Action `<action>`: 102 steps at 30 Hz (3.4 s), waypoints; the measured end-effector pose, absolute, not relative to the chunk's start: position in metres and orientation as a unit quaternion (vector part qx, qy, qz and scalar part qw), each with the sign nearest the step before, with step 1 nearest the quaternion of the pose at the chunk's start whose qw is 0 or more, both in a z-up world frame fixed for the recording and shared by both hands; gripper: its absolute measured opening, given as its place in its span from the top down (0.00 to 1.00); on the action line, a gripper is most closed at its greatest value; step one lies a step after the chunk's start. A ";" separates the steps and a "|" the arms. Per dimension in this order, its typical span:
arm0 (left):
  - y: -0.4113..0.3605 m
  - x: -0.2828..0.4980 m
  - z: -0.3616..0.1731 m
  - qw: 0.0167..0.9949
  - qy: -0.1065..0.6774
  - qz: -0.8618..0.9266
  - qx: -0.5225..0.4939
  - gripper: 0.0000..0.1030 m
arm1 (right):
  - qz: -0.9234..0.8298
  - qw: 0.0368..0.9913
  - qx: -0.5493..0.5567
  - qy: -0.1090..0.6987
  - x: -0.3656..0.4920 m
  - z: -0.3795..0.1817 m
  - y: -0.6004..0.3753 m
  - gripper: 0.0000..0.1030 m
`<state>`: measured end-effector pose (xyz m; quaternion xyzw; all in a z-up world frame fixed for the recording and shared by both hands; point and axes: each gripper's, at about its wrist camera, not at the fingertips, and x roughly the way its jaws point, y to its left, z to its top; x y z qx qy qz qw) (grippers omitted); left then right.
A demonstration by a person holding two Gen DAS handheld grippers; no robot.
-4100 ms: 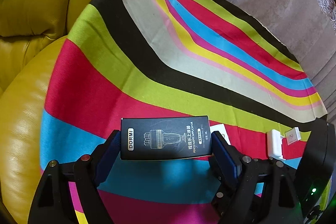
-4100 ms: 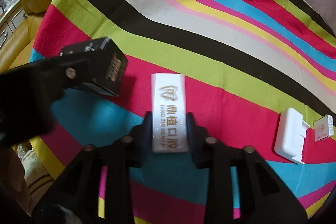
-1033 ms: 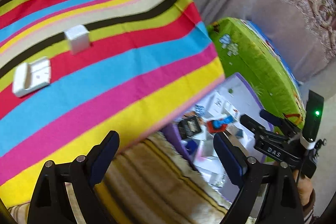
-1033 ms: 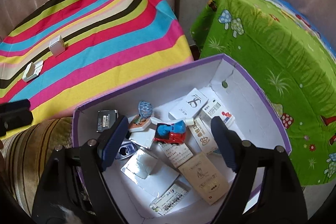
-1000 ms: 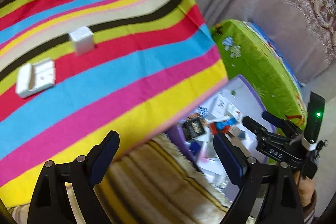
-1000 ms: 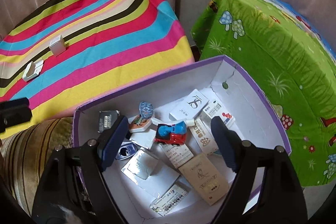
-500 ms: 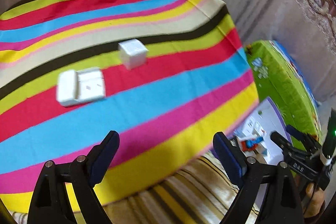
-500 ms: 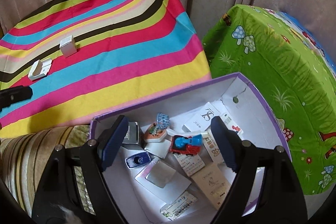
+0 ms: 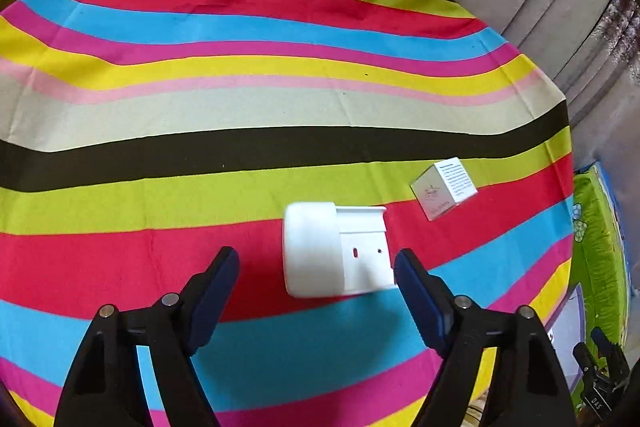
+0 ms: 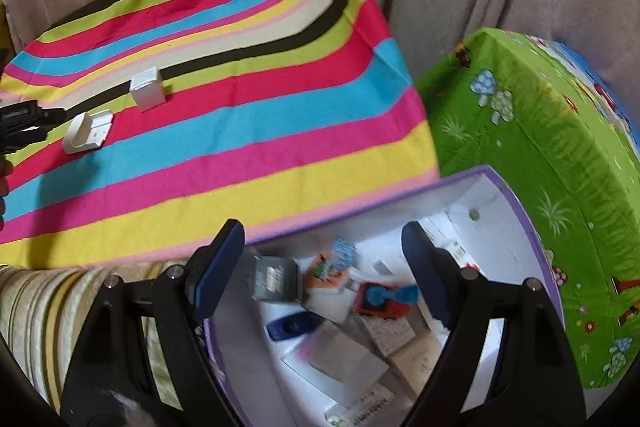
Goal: Organize rigid objects
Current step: 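Grasp the white plastic holder with the left gripper, then grasp the small white cube box with the right gripper while left holds the holder, then carry the holder and cube box into the cardboard box while opening both grippers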
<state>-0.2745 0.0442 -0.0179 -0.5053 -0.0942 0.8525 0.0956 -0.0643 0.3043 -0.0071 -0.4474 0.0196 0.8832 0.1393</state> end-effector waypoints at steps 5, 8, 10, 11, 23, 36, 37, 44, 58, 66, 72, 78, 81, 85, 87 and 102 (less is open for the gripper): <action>0.052 -0.283 -0.030 0.081 -0.072 0.848 -0.519 0.24 | 0.887 0.112 -0.447 0.006 -0.094 -0.007 0.283 0.19; 0.054 -0.287 -0.039 0.076 -0.065 0.844 -0.527 0.40 | 0.890 0.093 -0.447 -0.010 -0.113 -0.007 0.265 0.19; 0.054 -0.289 -0.047 0.080 -0.064 0.839 -0.534 0.50 | 0.891 0.080 -0.447 -0.016 -0.125 -0.008 0.254 0.19; 0.054 -0.290 -0.050 0.083 -0.066 0.838 -0.535 0.52 | 0.891 0.075 -0.448 -0.018 -0.129 -0.009 0.250 0.19; 0.044 -0.264 -0.049 0.098 -0.043 0.845 -0.524 0.63 | 0.891 0.015 -0.454 -0.025 -0.193 -0.020 0.203 0.19; 0.013 -0.220 -0.044 0.100 -0.080 0.832 -0.540 0.63 | 0.884 -0.016 -0.466 -0.027 -0.263 -0.045 0.178 0.19; 0.011 -0.218 -0.045 0.097 -0.083 0.832 -0.540 0.63 | 0.883 -0.018 -0.468 -0.025 -0.267 -0.047 0.177 0.19; -0.021 -0.196 -0.046 0.074 -0.111 0.830 -0.542 0.63 | 0.879 -0.025 -0.474 -0.033 -0.290 -0.060 0.171 0.19; -0.027 -0.182 -0.044 0.065 -0.095 0.835 -0.538 0.63 | 0.865 -0.044 -0.498 -0.047 -0.300 -0.074 0.157 0.56; -0.023 -0.183 -0.044 0.061 -0.084 0.837 -0.537 0.63 | 0.863 -0.051 -0.501 -0.042 -0.262 -0.061 0.141 0.56; -0.022 -0.181 -0.044 0.059 -0.077 0.839 -0.536 0.63 | 0.862 -0.052 -0.500 -0.063 -0.211 -0.052 0.124 0.56; -0.020 -0.177 -0.043 0.056 -0.071 0.840 -0.535 0.63 | 0.856 -0.049 -0.512 -0.054 -0.176 -0.046 0.121 0.56; -0.021 -0.174 -0.043 0.054 -0.073 0.840 -0.535 0.63 | 0.852 -0.042 -0.518 -0.060 -0.164 -0.049 0.120 0.56; -0.021 -0.166 -0.040 0.045 -0.066 0.844 -0.531 0.63 | 0.857 -0.036 -0.510 -0.067 -0.138 -0.045 0.116 0.56; -0.021 -0.160 -0.034 0.042 -0.061 0.851 -0.521 0.63 | 0.860 -0.030 -0.504 -0.068 -0.127 -0.043 0.117 0.56; -0.001 -0.111 0.008 0.055 -0.024 0.886 -0.460 0.64 | 0.876 -0.019 -0.479 -0.053 -0.086 -0.021 0.129 0.56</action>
